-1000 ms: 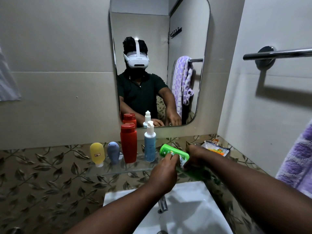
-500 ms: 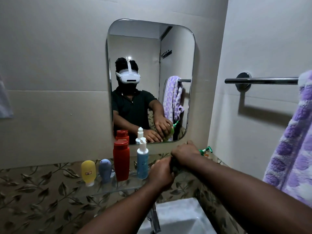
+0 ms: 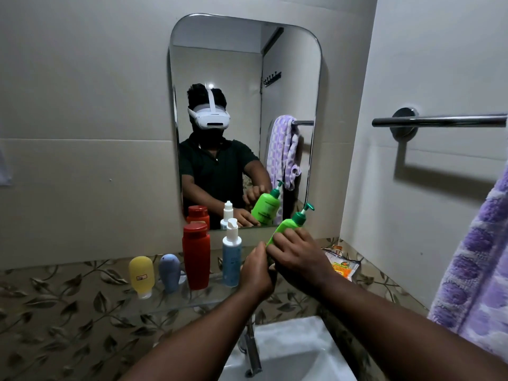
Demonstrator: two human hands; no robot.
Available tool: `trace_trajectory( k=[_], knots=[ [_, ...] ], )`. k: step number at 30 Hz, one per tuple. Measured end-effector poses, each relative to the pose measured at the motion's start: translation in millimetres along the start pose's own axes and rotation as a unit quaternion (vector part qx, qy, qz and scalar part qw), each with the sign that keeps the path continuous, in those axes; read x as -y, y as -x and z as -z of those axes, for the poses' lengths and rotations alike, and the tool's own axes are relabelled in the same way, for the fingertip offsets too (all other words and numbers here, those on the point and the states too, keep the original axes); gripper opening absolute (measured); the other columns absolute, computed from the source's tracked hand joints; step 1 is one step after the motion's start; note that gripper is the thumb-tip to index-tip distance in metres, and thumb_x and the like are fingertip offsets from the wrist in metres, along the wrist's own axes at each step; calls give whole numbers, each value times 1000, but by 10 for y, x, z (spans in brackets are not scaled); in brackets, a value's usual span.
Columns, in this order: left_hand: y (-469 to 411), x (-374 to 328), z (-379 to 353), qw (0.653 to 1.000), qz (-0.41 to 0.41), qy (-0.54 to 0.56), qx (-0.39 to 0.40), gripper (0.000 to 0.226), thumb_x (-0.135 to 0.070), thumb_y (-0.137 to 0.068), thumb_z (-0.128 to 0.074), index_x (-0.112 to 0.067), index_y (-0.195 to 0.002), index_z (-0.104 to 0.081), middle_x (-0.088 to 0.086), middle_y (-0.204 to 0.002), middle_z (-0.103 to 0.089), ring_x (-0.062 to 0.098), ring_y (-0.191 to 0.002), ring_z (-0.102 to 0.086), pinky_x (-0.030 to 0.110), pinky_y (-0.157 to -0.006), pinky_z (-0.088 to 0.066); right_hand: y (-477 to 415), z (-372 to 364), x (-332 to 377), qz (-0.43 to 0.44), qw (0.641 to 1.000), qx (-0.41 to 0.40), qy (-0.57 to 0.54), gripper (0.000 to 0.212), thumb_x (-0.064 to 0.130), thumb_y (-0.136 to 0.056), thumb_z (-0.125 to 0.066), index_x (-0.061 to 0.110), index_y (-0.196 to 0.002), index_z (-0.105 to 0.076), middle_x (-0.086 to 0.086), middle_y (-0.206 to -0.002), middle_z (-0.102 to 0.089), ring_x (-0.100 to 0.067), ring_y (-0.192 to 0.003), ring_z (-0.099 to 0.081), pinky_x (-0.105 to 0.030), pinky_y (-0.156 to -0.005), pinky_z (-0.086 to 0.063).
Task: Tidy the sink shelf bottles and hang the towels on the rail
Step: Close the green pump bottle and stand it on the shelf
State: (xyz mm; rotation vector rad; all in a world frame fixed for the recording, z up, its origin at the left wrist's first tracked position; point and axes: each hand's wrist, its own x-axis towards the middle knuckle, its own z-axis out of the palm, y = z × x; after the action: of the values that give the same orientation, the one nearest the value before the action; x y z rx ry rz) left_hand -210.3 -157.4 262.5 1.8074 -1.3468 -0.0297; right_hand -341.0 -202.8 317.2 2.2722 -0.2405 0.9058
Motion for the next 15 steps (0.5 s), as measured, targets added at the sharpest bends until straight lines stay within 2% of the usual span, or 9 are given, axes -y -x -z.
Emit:
trace_trajectory(
  k=[2,3,5,6,9,12,13,15],
  knots=[
    [-4,-11,-26,999,34,35,0,27,-24,-88,-69,-23,-108,-50,1,-106,-63,25,-98,-61,42,-80,-53,92,-71,67,-155,986,23,-52,19,24,-81,-73,17,-91,-58,-5,-86,-55,-29,-77,-52,-38,-64,-41],
    [-11,-17,-41,997,51,55,-1,28,-27,-88,-70,-24,-108,-51,0,-107,-63,24,-97,-61,42,-82,-53,127,-105,96,-253,963,41,-85,21,25,-83,-74,18,-91,-55,-4,-87,-54,-27,-77,-51,-37,-62,-40],
    [-36,-13,-67,994,63,90,-8,31,-29,-87,-72,-25,-111,-54,0,-110,-65,23,-100,-62,42,-84,-53,162,-169,134,-416,888,55,-186,26,32,-87,-72,20,-95,-49,-1,-94,-53,-24,-82,-51,-35,-63,-40],
    [-50,0,-79,992,65,107,-10,31,-29,-87,-73,-24,-112,-54,1,-111,-66,23,-101,-63,43,-85,-54,168,-211,145,-469,849,48,-238,30,33,-88,-72,20,-97,-46,0,-98,-52,-23,-85,-51,-35,-66,-41],
    [-81,63,-116,984,76,163,-2,34,-25,-88,-72,-23,-116,-55,3,-113,-67,24,-104,-65,47,-89,-56,171,-344,169,-538,754,52,-374,38,29,-89,-74,18,-109,-43,-1,-112,-56,-21,-100,-56,-36,-81,-49],
    [-100,146,-160,976,87,201,-6,38,-21,-89,-72,-24,-122,-54,3,-117,-68,23,-108,-66,49,-92,-56,160,-427,211,-548,654,64,-518,43,20,-96,-67,14,-131,-44,-9,-121,-66,-25,-111,-65,-48,-98,-54],
    [-104,173,-173,972,93,217,-6,39,-20,-89,-71,-28,-123,-53,1,-117,-68,21,-109,-66,49,-93,-57,160,-454,213,-547,638,66,-537,42,18,-97,-66,14,-134,-46,-10,-121,-68,-26,-111,-66,-51,-99,-54],
    [-117,208,-180,961,105,256,-1,42,-17,-90,-71,-37,-122,-50,-6,-117,-68,15,-110,-66,45,-94,-58,162,-507,199,-539,635,79,-547,32,21,-98,-64,14,-127,-56,-9,-115,-72,-26,-109,-68,-54,-98,-54]
  ],
)
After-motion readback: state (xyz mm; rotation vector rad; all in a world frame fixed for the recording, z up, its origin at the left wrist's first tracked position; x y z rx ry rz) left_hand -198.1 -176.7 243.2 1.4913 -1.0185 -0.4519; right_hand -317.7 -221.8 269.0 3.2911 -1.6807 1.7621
